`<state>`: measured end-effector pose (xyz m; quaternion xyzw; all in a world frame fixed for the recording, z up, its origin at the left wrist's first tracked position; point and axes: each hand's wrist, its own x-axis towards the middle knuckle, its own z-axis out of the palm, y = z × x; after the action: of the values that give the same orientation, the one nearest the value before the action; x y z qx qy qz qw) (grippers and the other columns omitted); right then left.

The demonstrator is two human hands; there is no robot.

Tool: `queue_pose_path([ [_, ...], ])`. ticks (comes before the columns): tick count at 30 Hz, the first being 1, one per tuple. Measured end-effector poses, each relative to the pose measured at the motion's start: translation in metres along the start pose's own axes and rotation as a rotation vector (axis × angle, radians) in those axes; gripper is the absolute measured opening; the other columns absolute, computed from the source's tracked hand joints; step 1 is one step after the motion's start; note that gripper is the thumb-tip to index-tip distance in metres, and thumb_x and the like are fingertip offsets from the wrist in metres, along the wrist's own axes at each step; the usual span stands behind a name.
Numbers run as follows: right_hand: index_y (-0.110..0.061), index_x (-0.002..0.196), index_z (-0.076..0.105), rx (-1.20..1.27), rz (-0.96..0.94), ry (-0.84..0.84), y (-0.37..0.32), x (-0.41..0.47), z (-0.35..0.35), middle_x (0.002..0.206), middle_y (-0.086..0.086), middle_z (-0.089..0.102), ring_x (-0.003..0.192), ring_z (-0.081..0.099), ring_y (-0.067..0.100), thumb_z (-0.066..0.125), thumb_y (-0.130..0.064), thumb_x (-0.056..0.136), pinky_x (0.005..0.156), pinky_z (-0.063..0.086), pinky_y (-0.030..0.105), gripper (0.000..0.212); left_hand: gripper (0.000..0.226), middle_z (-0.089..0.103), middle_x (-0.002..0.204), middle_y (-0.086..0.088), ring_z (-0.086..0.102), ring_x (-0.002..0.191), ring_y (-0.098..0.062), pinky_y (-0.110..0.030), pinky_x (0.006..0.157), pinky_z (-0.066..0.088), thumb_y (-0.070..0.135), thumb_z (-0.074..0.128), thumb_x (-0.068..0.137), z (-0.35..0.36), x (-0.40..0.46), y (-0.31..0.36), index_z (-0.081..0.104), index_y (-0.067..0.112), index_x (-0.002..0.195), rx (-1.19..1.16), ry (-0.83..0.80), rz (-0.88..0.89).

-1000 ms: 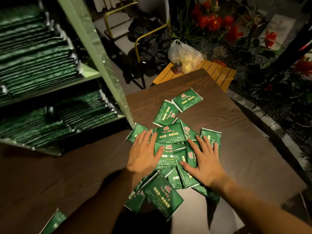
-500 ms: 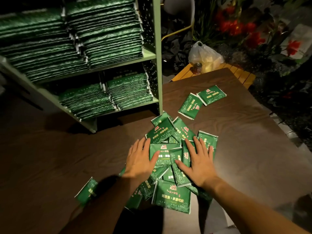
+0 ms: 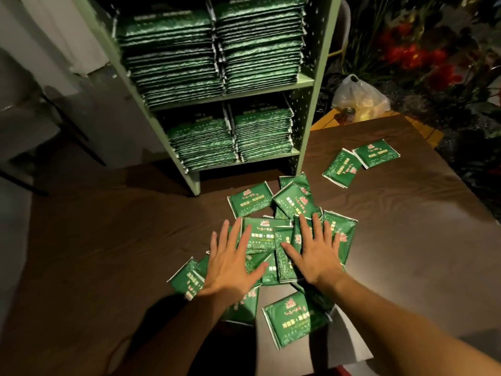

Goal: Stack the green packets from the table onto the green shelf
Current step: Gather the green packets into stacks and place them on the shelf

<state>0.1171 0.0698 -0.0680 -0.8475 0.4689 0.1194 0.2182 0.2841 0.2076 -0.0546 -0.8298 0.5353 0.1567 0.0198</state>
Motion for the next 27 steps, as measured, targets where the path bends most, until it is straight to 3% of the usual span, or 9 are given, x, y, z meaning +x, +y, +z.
queue_pose_path([
  [3,-0.034,0.157,-0.015,0.061,-0.025,0.029,-0.001,-0.008,-0.006,0.163,-0.001,-0.024,0.151,-0.021,0.028,0.006,-0.076,0.091,0.120,-0.014,0.052,0.081,0.092,-0.036,0.161,0.000,-0.035,0.148,-0.024,-0.049,0.122,-0.018,0.081,0.020,0.089,0.006,-0.015,-0.001,-0.018,0.030,0.157,0.040,-0.002,0.077],
  [5,-0.033,0.160,-0.002,0.101,-0.056,0.114,0.004,-0.015,-0.008,0.167,-0.001,-0.010,0.154,-0.011,0.027,0.011,-0.067,0.098,0.120,-0.011,0.048,0.072,0.092,-0.035,0.161,-0.001,-0.035,0.148,-0.024,-0.048,0.122,-0.018,0.080,0.021,0.091,0.009,-0.022,-0.001,-0.016,0.029,0.157,0.056,-0.005,0.107],
  [8,-0.021,0.153,0.029,0.078,-0.080,0.273,0.018,-0.029,-0.016,0.157,0.013,0.027,0.142,0.030,0.032,0.033,-0.048,0.104,0.121,0.023,0.046,0.056,0.090,-0.033,0.162,-0.004,-0.034,0.148,-0.025,-0.046,0.122,-0.019,0.078,0.021,0.093,0.011,-0.030,-0.001,-0.015,0.027,0.157,0.073,-0.009,0.140],
  [10,-0.014,0.137,0.041,0.072,-0.032,0.310,0.028,-0.039,-0.023,0.136,0.012,0.042,0.118,0.047,0.029,0.048,-0.036,0.101,0.104,0.042,0.041,0.042,0.092,-0.031,0.163,-0.003,-0.032,0.149,-0.025,-0.046,0.123,-0.017,0.078,0.025,0.092,0.011,-0.033,0.000,-0.013,0.027,0.159,0.055,-0.001,0.166],
  [12,-0.013,0.122,0.043,0.118,0.057,0.274,0.039,-0.049,-0.028,0.123,0.009,0.046,0.105,0.055,0.030,0.051,-0.032,0.099,0.088,0.047,0.040,0.030,0.097,-0.030,0.163,0.000,-0.032,0.149,-0.022,-0.044,0.123,-0.017,0.079,0.032,0.090,0.011,-0.036,0.006,-0.011,0.028,0.160,0.023,0.000,0.217],
  [14,-0.013,0.117,0.045,0.122,0.150,0.189,0.050,-0.054,-0.031,0.122,0.010,0.052,0.104,0.060,0.034,0.049,-0.031,0.100,0.084,0.049,0.041,0.026,0.104,-0.029,0.164,0.003,-0.032,0.149,-0.019,-0.044,0.124,-0.015,0.083,0.039,0.084,0.011,-0.038,0.014,-0.009,0.031,0.161,0.007,-0.023,0.297],
  [19,-0.016,0.125,0.048,0.147,0.229,0.003,0.067,-0.063,-0.027,0.123,0.015,0.065,0.108,0.064,0.036,0.053,-0.033,0.097,0.090,0.052,0.042,0.033,0.125,-0.038,0.160,0.000,-0.038,0.146,-0.022,-0.046,0.120,-0.022,0.091,0.048,0.072,0.019,-0.041,0.037,-0.022,0.031,0.156,0.124,-0.134,0.414],
  [23,-0.017,0.119,0.055,0.177,0.185,0.010,0.074,-0.067,-0.029,0.119,0.013,0.068,0.105,0.065,0.034,0.053,-0.033,0.097,0.087,0.052,0.038,0.027,0.127,-0.039,0.159,-0.004,-0.037,0.146,-0.028,-0.049,0.120,-0.021,0.087,0.054,0.073,0.024,-0.037,0.052,-0.026,0.029,0.155,0.198,-0.184,0.347],
  [27,-0.018,0.114,0.050,0.210,0.068,0.058,0.064,-0.055,-0.037,0.124,0.010,0.062,0.106,0.063,0.032,0.055,-0.040,0.098,0.086,0.051,0.039,0.027,0.121,-0.035,0.161,-0.005,-0.031,0.149,-0.027,-0.046,0.121,-0.019,0.076,0.060,0.080,0.019,-0.034,0.066,-0.020,0.027,0.157,0.094,-0.157,0.250],
])
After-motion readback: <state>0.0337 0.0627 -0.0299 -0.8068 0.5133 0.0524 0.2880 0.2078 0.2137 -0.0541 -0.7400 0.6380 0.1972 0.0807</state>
